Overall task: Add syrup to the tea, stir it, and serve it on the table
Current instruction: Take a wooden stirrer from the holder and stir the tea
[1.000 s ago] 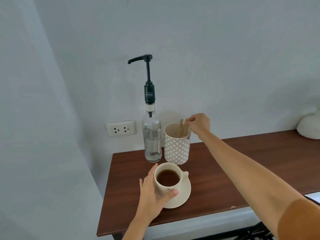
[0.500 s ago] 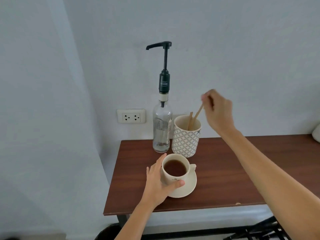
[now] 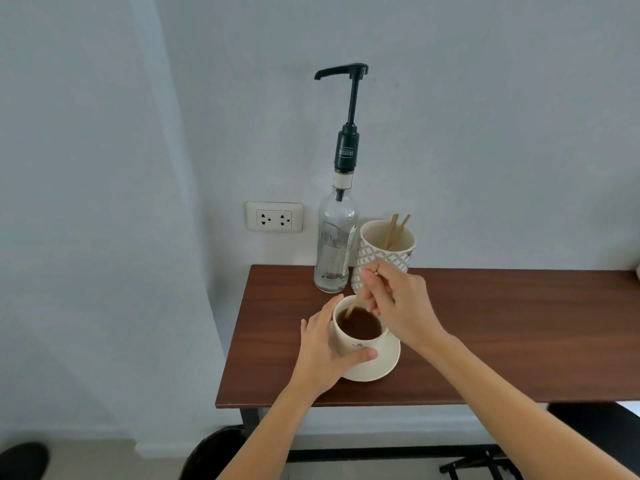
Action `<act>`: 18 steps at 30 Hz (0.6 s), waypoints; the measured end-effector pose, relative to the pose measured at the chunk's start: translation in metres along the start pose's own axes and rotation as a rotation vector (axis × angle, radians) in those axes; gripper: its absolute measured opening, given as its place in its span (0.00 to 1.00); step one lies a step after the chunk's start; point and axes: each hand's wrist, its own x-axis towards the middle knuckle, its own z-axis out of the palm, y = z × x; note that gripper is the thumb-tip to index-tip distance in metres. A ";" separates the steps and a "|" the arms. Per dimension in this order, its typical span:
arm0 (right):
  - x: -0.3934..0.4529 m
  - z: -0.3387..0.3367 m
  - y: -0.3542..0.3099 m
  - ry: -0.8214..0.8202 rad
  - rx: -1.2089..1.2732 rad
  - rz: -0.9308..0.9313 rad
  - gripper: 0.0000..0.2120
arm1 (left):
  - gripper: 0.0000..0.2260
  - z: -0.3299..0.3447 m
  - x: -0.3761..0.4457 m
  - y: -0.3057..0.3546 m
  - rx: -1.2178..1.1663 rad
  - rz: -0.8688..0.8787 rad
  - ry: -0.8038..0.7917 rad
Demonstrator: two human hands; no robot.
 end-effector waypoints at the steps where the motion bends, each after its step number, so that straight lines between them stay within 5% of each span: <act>1: 0.005 -0.003 0.001 0.000 -0.036 -0.010 0.11 | 0.43 0.000 0.000 0.000 -0.005 0.002 -0.002; 5: 0.007 -0.023 0.009 -0.038 -0.197 0.015 0.13 | 0.41 0.000 -0.001 -0.001 -0.029 0.007 0.006; 11: 0.004 -0.008 -0.012 -0.056 0.017 0.096 0.12 | 0.44 0.000 0.000 -0.001 -0.024 0.010 0.000; 18: 0.010 -0.021 -0.006 -0.070 -0.184 0.054 0.14 | 0.43 0.001 0.000 -0.002 -0.029 0.004 0.005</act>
